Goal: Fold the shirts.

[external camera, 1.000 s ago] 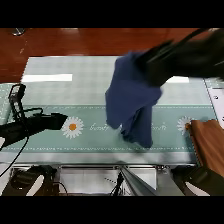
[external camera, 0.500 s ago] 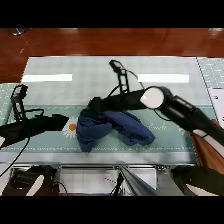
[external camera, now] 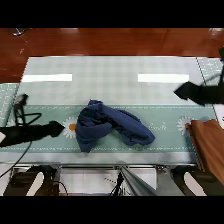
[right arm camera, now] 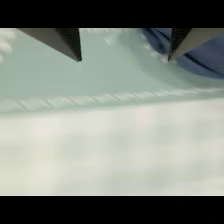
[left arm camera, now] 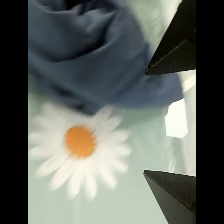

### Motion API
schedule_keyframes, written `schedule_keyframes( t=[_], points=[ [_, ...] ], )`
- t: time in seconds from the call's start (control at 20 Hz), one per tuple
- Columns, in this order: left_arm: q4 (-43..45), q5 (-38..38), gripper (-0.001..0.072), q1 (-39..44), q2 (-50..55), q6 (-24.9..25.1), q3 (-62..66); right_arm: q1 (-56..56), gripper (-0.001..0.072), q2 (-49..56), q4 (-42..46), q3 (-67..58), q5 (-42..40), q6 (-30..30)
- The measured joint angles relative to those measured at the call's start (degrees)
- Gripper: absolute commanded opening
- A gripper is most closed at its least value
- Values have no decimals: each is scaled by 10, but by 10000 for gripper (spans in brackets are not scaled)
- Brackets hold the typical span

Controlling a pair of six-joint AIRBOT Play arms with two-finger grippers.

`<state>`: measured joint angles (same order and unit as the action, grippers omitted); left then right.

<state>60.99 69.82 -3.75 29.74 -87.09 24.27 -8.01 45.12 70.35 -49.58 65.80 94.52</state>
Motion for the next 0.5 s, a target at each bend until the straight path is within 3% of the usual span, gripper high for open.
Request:
schedule_keyframes(
  t=[0.15, 0.25, 0.5],
  points=[
    [-137, 1, 701, 13, 37, 72, -65, -56, 621, -47, -43, 124, 14, -22],
    [-202, -41, 701, 29, 61, 112, -85, -72, 621, -62, -70, 183, 18, -37],
    [-271, -136, 701, 48, 125, 172, -95, -87, 621, -74, -100, 240, 18, -56]
  ],
)
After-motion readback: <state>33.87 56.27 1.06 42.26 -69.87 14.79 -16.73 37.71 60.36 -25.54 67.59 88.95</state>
